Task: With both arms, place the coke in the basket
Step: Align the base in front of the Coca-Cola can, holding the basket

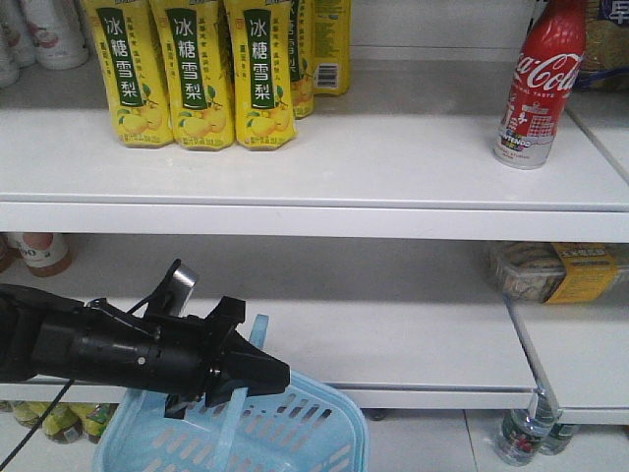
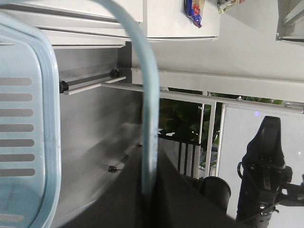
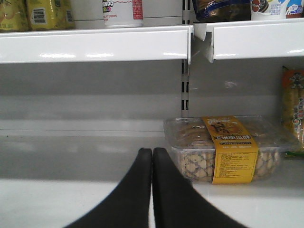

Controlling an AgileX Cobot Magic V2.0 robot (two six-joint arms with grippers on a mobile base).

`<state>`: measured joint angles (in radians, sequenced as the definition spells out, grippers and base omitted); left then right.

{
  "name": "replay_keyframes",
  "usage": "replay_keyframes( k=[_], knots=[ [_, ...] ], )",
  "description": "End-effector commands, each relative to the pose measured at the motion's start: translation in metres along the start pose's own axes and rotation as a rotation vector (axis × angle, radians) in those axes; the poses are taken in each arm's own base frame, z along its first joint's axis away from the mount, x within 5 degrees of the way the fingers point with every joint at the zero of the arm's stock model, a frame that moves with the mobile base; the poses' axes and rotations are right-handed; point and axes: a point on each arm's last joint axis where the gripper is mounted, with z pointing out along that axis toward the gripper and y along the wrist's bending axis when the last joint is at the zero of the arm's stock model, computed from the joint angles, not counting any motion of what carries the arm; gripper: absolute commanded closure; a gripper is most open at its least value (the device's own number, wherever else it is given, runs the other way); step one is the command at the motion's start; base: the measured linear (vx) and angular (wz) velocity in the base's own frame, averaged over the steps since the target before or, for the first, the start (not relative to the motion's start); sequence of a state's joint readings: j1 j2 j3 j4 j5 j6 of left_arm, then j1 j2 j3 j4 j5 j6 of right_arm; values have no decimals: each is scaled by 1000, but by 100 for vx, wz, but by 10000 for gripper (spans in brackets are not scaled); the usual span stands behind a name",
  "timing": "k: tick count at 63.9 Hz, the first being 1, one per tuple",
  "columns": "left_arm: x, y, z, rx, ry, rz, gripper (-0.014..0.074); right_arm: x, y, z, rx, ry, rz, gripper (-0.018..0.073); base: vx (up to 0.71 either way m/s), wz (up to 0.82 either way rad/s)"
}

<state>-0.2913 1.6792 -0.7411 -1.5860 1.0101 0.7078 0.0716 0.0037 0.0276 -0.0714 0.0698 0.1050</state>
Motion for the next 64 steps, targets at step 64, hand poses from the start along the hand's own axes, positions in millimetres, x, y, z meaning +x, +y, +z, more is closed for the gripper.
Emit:
replay_keyframes(
  k=[64],
  knots=[
    [5, -23, -6, 113, 3, 27, 602, -5, 1, 1, -7, -66, -14, 569, 0, 0]
  ],
)
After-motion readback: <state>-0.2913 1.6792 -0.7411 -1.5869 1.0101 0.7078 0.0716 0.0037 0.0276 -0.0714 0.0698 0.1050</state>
